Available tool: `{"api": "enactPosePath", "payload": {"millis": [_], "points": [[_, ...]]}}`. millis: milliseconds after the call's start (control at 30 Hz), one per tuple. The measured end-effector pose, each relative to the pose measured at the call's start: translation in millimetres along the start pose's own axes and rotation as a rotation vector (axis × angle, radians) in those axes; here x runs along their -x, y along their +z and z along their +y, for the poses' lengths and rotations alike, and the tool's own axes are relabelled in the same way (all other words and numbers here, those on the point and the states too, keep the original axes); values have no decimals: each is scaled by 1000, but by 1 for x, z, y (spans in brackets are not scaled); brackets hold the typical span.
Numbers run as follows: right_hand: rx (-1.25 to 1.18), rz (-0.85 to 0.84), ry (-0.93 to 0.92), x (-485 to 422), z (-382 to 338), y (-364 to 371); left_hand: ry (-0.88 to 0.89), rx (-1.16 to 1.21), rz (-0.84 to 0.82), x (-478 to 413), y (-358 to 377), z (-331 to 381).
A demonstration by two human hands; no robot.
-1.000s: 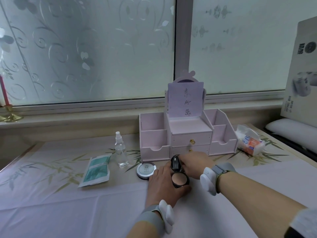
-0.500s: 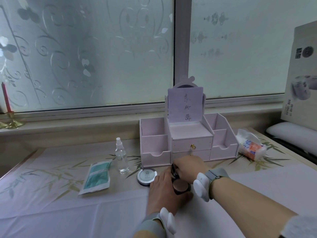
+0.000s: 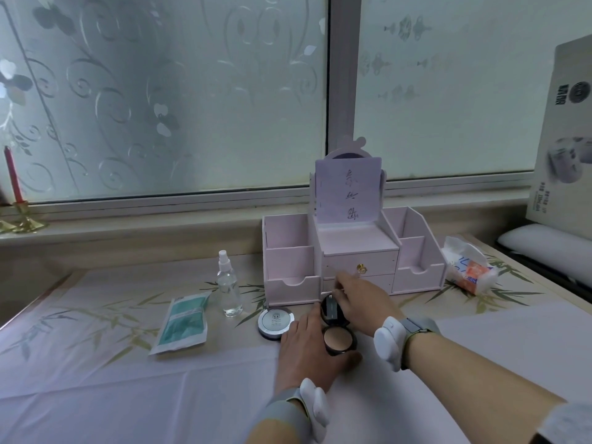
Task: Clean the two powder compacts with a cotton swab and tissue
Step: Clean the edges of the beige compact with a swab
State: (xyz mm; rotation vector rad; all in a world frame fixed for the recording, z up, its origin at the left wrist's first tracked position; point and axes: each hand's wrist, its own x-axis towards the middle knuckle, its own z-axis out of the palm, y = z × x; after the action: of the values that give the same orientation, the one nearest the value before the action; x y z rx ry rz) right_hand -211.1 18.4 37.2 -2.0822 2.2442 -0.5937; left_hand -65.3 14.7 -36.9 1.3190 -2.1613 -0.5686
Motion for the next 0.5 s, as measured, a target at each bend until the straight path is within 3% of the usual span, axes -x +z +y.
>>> {"api": "enactPosePath", "payload": {"millis": [500], "points": [[-511,123,152,12,8,12,16,31,51,3,-2,3]]}}
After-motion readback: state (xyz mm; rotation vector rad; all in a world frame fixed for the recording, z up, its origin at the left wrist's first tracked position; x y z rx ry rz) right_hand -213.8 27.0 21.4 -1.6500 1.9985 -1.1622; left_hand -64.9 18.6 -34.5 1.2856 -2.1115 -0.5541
